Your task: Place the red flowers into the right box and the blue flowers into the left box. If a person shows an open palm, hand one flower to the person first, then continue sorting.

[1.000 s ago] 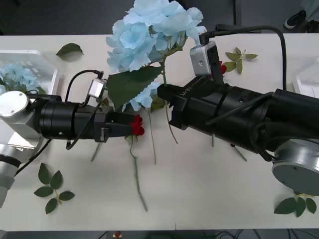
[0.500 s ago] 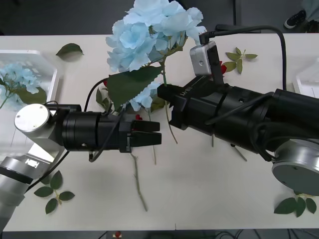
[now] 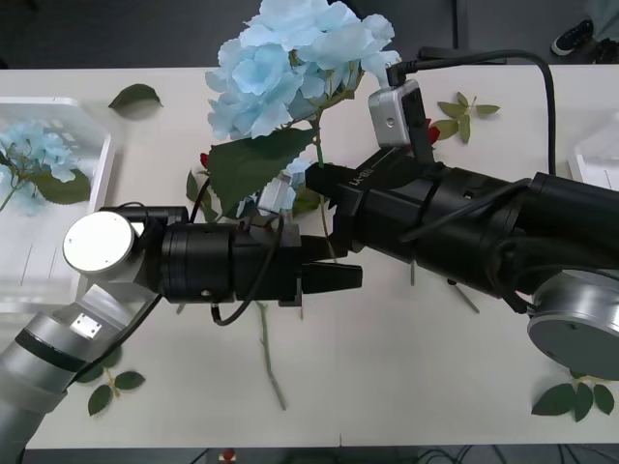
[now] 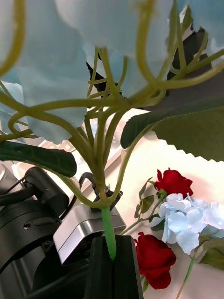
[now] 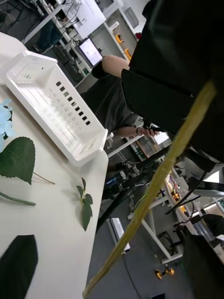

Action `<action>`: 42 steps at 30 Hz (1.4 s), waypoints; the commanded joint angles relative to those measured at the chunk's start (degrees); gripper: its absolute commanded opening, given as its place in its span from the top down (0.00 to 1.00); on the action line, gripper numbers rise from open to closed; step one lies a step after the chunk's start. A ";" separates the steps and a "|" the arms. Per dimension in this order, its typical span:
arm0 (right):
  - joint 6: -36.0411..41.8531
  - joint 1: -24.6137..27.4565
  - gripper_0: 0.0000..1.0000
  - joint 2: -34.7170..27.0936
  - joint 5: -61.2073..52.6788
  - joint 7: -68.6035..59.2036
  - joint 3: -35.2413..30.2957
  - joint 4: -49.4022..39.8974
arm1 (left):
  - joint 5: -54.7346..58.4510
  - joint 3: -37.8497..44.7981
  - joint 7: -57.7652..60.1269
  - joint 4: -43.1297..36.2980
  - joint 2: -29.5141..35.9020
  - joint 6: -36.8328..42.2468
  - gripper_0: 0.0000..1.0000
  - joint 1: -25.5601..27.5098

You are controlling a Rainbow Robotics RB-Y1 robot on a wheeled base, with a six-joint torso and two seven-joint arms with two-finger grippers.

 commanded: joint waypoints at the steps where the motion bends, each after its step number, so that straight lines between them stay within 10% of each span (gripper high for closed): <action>1: -0.47 -0.59 1.00 -0.09 -0.16 -0.94 -0.31 -1.42 | -0.36 0.56 0.41 -2.01 -1.75 -0.67 0.53 -0.02; 5: -0.47 -0.59 1.00 -0.09 -0.16 -0.94 -0.31 -1.42 | -0.45 -0.31 0.41 -2.01 -1.93 -1.55 0.99 -0.28; 27: -0.47 -0.59 1.00 -0.09 -0.16 -0.94 -0.31 -1.42 | -0.36 -0.40 1.20 -1.92 -1.66 -1.72 1.00 -0.46; 29: -0.47 -0.59 0.44 -0.09 -0.16 -0.94 -0.31 -1.42 | -0.27 -0.40 1.20 -2.01 -1.66 -1.72 1.00 -0.46; 31: -0.47 -0.59 0.11 -0.09 -0.16 -0.94 -0.31 -1.42 | -0.27 -0.40 1.29 -2.01 -1.57 -1.63 1.00 -0.37; 42: -0.47 -0.59 0.00 -0.09 -0.16 -0.94 -0.31 -1.42 | -0.01 -0.23 1.29 -2.01 -1.22 -1.72 1.00 -0.28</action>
